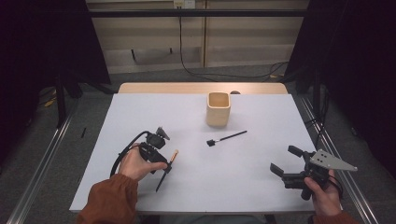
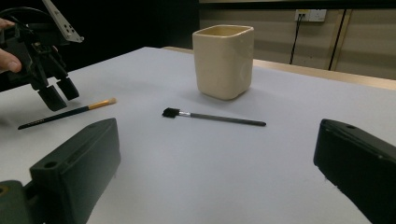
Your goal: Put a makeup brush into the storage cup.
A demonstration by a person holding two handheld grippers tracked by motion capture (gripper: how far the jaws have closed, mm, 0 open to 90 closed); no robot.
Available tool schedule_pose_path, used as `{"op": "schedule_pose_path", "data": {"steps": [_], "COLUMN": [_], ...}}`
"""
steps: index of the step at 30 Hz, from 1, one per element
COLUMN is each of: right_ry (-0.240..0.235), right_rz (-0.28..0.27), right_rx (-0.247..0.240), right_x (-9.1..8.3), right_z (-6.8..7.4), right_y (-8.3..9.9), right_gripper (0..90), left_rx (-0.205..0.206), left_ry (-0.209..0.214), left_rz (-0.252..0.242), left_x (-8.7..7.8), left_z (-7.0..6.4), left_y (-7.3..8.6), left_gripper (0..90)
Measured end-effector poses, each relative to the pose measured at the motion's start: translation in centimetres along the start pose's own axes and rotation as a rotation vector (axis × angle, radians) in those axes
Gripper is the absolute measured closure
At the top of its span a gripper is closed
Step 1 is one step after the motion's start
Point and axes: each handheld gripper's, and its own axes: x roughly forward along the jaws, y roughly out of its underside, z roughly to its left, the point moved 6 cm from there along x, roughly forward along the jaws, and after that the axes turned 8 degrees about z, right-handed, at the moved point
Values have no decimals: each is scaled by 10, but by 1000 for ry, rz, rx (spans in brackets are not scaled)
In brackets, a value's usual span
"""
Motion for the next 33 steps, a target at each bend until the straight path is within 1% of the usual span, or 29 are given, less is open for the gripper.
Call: {"op": "schedule_pose_path", "data": {"steps": [1,3,5,7,9,11,12,15,16,19,20,21,24,25,27,29,30,31,32,33], "right_ry": [0,0,-1,0,-1,-1,-2,-2,-2,-2,-3,-2,-2,-2,-2,-1,-1,-1,-3,-4], "right_rz": [0,-1,-1,-2,-1,-2,-2,-2,-3,-2,-3,-2,-2,-2,-2,-1,-2,-2,-3,-3], "right_rx": [0,-1,-2,-2,-2,-1,-1,0,0,-1,1,-2,-3,-2,1,-2,-1,-1,-2,-4], "right_x": [0,0,0,0,0,0,0,0,0,0,0,0,1,1,1,1,0,0,1,1], "right_z": [0,0,0,0,0,0,0,1,1,1,1,0,1,1,1,0,1,1,1,1], "right_y": [0,0,0,0,0,0,0,0,0,0,0,0,0,0,0,0,0,0,0,0], "right_gripper": [0,0,0,0,0,0,0,0,0,0,0,0,0,0,0,0,0,0,0,0], "left_rx": [-5,-8,-6,1,9,5,2,-5,-11,-13,-7,-3,-2,19,25,26,24,23,21,21], "left_ry": [-6,-3,-8,-20,-23,-35,-40,-36,-44,-50,-54,-67,-78,-97,-116,-122,-136,-146,-148,-148], "left_rz": [4,14,16,27,38,42,40,46,46,51,53,63,70,80,91,94,103,107,121,121], "left_x": [1,3,4,7,8,9,8,8,8,8,8,9,9,10,11,11,12,12,12,12], "left_z": [0,-2,-2,-4,-7,-7,-6,-6,-6,-7,-7,-7,-8,-9,-10,-10,-10,-10,-10,-10], "left_y": [0,0,0,0,0,-1,-1,0,1,1,0,-1,-1,-2,-2,-3,-3,-4,-4,-4], "left_gripper": [356,422,448,448,454,460,489,521,532,535,534,535,543,547,550,558,579,579,595,606]}}
